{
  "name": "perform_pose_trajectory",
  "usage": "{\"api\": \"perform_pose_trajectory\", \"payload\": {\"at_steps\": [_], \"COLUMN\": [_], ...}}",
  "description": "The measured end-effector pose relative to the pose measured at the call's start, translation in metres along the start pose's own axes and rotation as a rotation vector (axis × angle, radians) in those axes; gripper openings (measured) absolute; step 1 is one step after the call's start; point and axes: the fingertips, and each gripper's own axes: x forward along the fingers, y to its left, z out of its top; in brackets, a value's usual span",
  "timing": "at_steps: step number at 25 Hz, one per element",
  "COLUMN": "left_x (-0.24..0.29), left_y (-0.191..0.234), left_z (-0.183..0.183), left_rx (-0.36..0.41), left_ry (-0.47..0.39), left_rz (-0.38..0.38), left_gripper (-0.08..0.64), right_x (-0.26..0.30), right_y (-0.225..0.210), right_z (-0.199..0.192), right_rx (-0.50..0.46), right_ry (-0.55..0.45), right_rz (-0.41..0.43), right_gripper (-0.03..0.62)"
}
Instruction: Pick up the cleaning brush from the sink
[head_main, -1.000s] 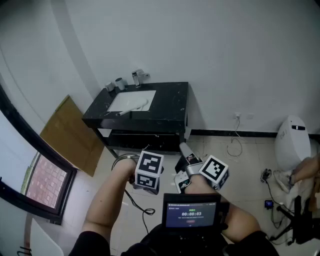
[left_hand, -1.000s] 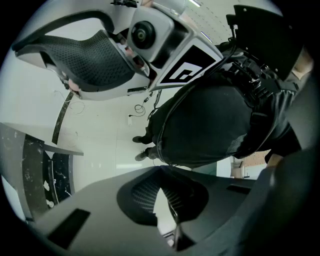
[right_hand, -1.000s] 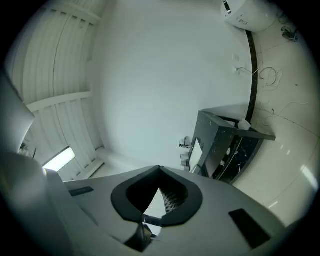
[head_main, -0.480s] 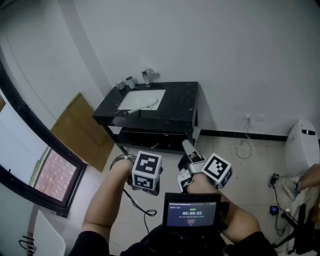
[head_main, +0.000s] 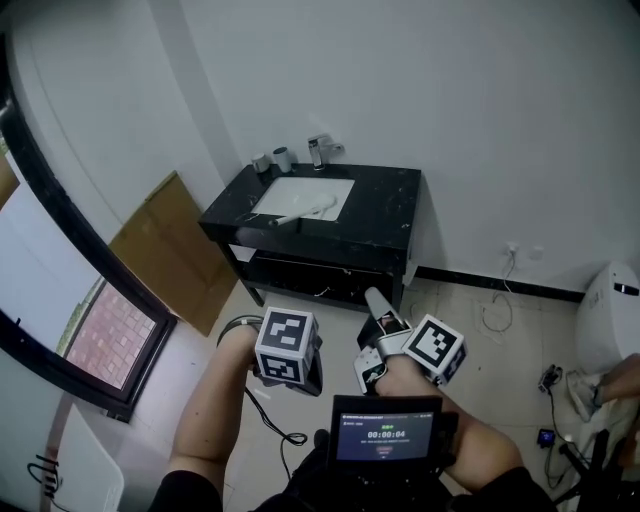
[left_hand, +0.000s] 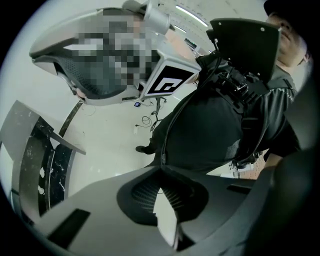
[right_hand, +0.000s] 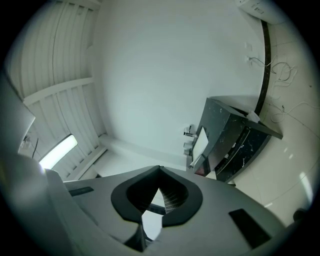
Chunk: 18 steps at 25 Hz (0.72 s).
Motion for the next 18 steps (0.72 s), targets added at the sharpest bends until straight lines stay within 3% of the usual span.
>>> {"api": "perform_pose_trajectory", "payload": {"at_steps": [12, 18], "left_x": [-0.095, -0.141], "left_y": [0.063, 0.116], "left_z": [-0.233, -0.295], "left_rx": [-0.02, -0.032], "left_ry": [-0.049, -0.177], "left_rz": [0.102, 0.183], "left_gripper": [0.005, 0.005], "right_x": [0.205, 0.293], "right_y": [-0.003, -0.01], "right_z": [-0.121, -0.129], "right_rx": [-0.107, -0.244], "right_ry": [-0.017, 0.02], "right_rz": [-0.025, -0.09], "right_gripper": [0.008, 0.008]}}
